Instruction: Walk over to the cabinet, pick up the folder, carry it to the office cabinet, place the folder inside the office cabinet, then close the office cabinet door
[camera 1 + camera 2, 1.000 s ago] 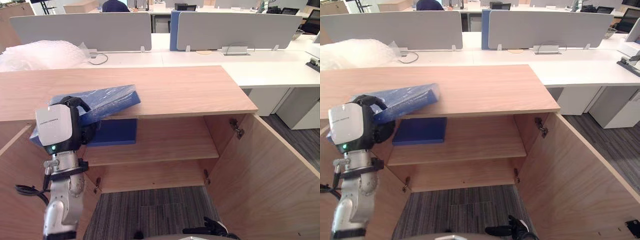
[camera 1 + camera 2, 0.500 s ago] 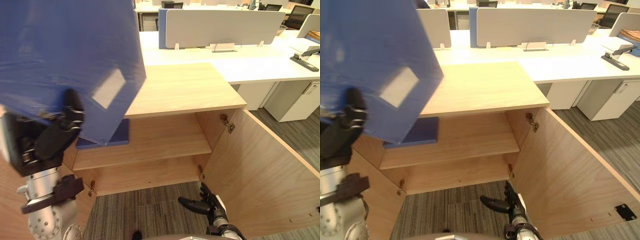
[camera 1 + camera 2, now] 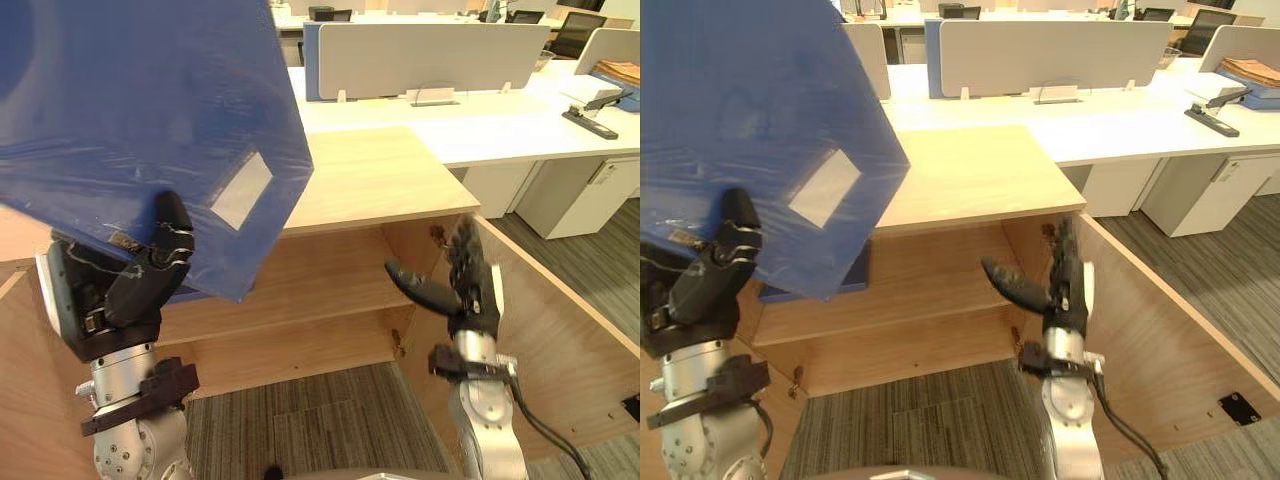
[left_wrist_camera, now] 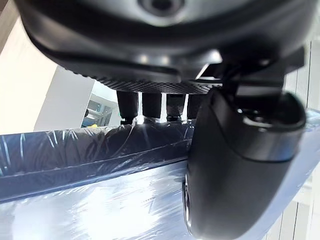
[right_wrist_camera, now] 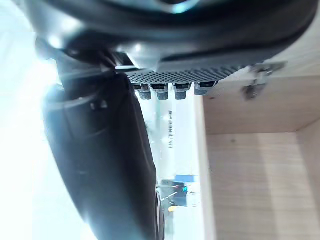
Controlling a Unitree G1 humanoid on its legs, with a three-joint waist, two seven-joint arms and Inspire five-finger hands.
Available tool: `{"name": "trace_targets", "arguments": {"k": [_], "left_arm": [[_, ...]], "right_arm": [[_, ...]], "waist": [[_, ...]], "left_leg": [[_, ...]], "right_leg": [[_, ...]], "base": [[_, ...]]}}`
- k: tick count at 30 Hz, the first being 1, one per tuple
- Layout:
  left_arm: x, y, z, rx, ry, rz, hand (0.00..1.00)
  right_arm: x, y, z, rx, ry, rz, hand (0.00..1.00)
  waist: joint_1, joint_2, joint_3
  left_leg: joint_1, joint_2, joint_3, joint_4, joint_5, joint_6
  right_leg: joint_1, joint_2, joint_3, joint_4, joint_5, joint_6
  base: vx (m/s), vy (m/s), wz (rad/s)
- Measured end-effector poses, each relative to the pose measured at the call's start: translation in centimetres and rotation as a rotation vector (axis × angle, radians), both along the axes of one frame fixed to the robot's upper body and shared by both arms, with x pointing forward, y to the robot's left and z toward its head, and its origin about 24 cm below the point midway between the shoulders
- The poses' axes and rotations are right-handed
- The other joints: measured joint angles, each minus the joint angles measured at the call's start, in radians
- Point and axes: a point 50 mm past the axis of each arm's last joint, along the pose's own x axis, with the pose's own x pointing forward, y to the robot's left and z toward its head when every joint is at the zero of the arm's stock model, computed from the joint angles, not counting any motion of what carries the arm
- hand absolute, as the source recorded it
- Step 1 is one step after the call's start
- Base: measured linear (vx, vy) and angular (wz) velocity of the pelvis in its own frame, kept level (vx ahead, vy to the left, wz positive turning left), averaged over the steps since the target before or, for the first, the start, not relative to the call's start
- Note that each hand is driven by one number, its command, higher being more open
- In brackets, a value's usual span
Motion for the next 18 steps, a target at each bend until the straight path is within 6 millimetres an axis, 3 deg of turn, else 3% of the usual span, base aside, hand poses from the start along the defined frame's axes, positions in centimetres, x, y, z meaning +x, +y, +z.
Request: {"name": "trace_targets", "arguments": {"k": [3,6,9,18], "left_arm": [[0.8,-0.4,0.3,0.079,-0.009,-0.06,0.0],[1.7,-0.8,0.3,0.11,-0.023,-0.123,0.0],[2.3,-0.9,0.1,0.142,-0.009,-0.162,0.0],[3.0,-1.1,-0.8,0.195,0.037,-0.265,0.0]], "right_arm": [[1.0,0.9,2.1,0.06,-0.125,0.106,1.0],[1.6,1.6,3.1,0.255,-0.192,0.271,1.0],[2.0,1.4,3.5,0.337,-0.216,0.351,1.0],[3.8,1.3,5.6,0.332,-0.286,0.456,1.0]], "waist": [[0.002,0.003,-0.009],[0.002,0.006,-0.011],[0.002,0.011,-0.014],[0.0,0.022,-0.024]], "left_leg": [[0.002,-0.001,0.0,0.0,0.0,0.0],[0.005,-0.001,0.0,0.0,0.001,0.001],[0.012,-0.001,0.0,0.0,0.001,0.001],[0.014,0.0,0.0,0.0,0.005,0.003]], "right_leg": [[0.0,-0.001,0.0,0.004,0.001,0.001],[0.002,-0.001,0.001,0.007,0.001,0.001],[0.008,-0.001,0.001,0.007,0.0,0.002],[0.009,0.0,0.001,0.011,0.001,0.003]], "base": [[0.0,0.0,0.0],[0.0,0.0,0.0],[0.0,0.0,0.0],[0.0,0.0,0.0]]}}
